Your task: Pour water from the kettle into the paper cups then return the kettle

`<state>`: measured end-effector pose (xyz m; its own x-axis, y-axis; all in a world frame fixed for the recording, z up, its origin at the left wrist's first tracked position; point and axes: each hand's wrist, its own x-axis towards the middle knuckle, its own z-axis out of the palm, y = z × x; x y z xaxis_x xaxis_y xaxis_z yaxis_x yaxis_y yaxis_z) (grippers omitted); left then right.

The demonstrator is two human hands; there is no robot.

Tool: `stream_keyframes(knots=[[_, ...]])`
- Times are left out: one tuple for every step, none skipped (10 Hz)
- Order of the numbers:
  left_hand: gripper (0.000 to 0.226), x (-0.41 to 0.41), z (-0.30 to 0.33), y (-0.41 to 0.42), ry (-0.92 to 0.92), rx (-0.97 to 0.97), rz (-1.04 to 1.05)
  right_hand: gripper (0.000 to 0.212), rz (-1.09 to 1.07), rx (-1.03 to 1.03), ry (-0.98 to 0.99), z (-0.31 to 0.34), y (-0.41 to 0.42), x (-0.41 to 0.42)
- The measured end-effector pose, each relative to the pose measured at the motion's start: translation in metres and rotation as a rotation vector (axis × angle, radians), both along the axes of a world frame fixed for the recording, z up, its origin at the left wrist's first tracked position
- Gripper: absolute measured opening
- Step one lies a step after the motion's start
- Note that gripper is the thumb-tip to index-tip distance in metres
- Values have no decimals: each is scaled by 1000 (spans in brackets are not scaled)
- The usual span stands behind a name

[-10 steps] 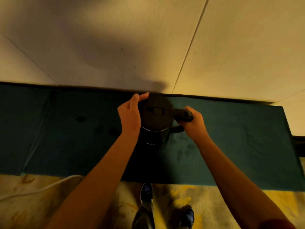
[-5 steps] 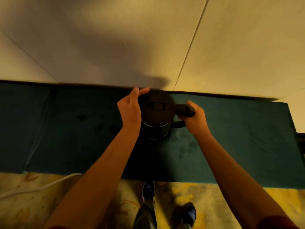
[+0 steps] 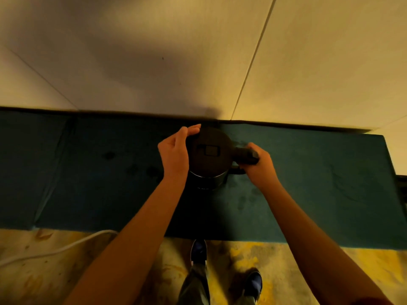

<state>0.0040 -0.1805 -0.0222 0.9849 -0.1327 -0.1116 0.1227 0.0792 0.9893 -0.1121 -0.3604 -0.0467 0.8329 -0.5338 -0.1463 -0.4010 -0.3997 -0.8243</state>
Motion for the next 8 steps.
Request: stream_keyframes(knots=[[36,-1,0,-2,-2,5,-13,36,-18,15,-1,-2,-1,-1],[33,0,1,1,16,12,-13,30,-17,16,22,-2,-1,3],[33,7,2,8,111,-26,-61,37,12,-8,76,-2,1,4],[30,11,6,11,137,-40,-82,31,-15,22,105,4,0,-6],[26,11,9,12,112,15,-26,36,-14,23,96,15,0,-20],[26,8,17,23,116,38,19,38,-1,34,63,39,13,-32],[22,-4,58,16,17,97,7,39,-30,-17,-40,84,14,-54],[12,-17,93,8,-116,320,-93,43,-13,-31,-35,115,7,-68]])
